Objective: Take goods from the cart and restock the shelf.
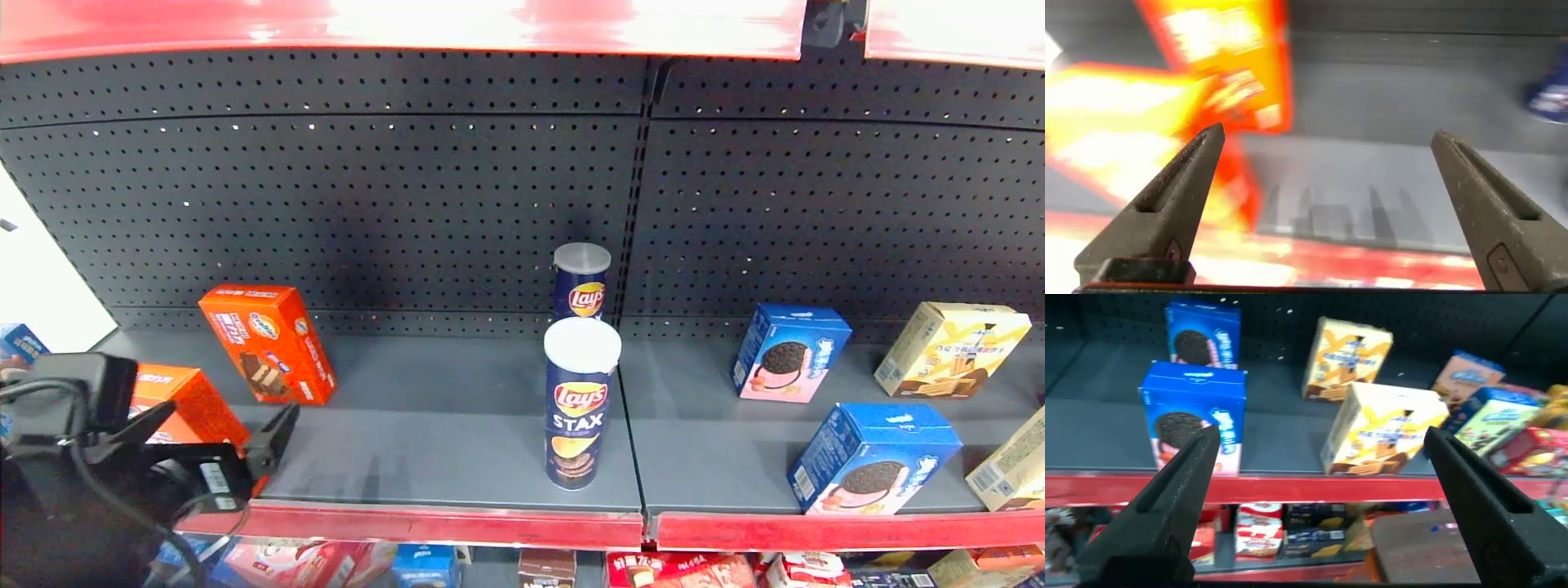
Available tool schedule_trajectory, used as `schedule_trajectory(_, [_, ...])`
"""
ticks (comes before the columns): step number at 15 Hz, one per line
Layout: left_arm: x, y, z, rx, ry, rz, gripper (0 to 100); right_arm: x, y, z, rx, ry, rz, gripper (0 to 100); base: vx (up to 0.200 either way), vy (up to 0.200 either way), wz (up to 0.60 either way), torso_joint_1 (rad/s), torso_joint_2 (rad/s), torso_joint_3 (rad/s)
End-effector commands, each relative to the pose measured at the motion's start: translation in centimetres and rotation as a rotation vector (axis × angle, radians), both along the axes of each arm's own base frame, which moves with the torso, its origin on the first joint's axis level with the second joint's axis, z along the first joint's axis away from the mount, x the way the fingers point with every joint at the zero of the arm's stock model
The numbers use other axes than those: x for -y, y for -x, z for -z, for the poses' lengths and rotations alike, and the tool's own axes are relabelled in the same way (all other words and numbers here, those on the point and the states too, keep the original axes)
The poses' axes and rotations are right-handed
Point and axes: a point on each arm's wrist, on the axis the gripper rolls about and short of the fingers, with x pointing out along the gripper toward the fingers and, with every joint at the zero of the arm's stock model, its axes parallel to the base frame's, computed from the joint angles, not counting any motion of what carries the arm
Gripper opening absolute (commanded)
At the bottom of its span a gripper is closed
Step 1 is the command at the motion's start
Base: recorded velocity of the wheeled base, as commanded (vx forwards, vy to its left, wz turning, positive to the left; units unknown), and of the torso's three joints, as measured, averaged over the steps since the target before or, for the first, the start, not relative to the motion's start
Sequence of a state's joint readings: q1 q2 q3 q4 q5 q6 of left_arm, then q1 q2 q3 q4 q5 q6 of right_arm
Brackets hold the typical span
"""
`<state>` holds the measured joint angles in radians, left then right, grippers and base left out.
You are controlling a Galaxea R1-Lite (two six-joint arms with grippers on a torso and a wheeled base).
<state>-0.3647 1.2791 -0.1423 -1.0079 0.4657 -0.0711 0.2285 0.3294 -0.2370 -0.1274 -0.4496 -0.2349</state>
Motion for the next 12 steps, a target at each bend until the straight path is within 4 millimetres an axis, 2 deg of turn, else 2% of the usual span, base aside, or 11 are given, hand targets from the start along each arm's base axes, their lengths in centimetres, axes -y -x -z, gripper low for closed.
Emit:
schedule_trajectory(1, [-3.0, 5.5, 0.4, 0.098, 0.027, -0.110, 100, -0.2, -0.6, -0.1, -0.030, -0.010, -0.014, 100, 0.000, 0.000, 0.00, 0.000, 0.00, 0.000])
schedule_trajectory(4, [-4.5, 8.3, 0.7, 0.115, 0.024, -0.211, 100, -0.2, -0.7, 0.2, -0.040, -0.010, -0.025, 100, 0.000, 0.000, 0.00, 0.000, 0.00, 0.000])
schedule_trajectory(5, [-4.9, 9.9, 1.0, 0.133, 0.030, -0.237, 100, -0.2, -0.7, 0.4, -0.040, -0.023, -0.025, 100, 0.000, 0.000, 0.00, 0.000, 0.00, 0.000])
schedule_trajectory(6, [-5.0, 10.5, 1.2, 0.135, 0.030, -0.247, 100, -0.2, -0.7, 0.4, -0.044, -0.034, -0.025, 100, 0.000, 0.000, 0.00, 0.000, 0.00, 0.000])
schedule_trajectory(7, [-5.4, 12.8, 2.5, 0.126, 0.022, -0.249, 100, -0.3, -0.7, 0.4, -0.040, -0.055, -0.057, 100, 0.000, 0.000, 0.00, 0.000, 0.00, 0.000])
schedule_trajectory(10, [-5.8, 16.3, 5.1, 0.134, -0.023, -0.281, 100, -0.2, -0.5, 1.4, -0.030, -0.089, -0.065, 100, 0.000, 0.000, 0.00, 0.000, 0.00, 0.000])
schedule_trajectory(11, [-5.9, 16.7, 5.9, 0.099, -0.027, -0.313, 100, -0.2, -0.3, 1.7, -0.009, -0.121, -0.067, 100, 0.000, 0.000, 0.00, 0.000, 0.00, 0.000])
schedule_trajectory(12, [-5.9, 16.7, 5.8, 0.108, -0.022, -0.327, 100, -0.2, -0.1, 1.9, 0.003, -0.142, -0.061, 100, 0.000, 0.000, 0.00, 0.000, 0.00, 0.000])
